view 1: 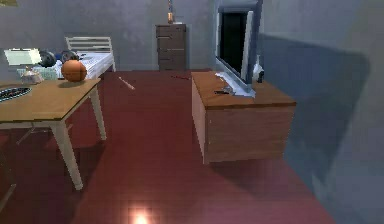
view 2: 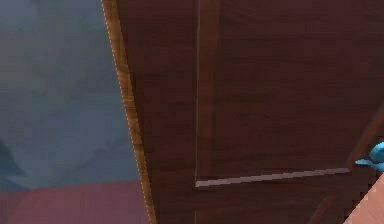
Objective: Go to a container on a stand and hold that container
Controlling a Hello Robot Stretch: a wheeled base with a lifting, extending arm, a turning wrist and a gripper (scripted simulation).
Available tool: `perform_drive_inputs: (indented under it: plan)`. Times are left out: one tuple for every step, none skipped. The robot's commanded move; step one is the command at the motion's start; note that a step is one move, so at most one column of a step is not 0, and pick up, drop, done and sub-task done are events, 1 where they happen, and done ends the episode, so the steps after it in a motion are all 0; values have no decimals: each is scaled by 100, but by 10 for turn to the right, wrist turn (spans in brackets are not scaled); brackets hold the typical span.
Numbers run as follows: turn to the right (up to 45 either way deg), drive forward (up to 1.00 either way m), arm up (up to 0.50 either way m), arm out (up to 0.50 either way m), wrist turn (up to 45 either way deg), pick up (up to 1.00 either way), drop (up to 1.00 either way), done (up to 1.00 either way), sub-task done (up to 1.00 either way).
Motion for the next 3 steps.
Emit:
perform_drive_inputs:
  plan:
    - [30,0,0,0,0,0,0,0,0]
    - [0,95,0,0,0,0,0,0,0]
    - [-270,0,0,0,0,0,0,0,0]
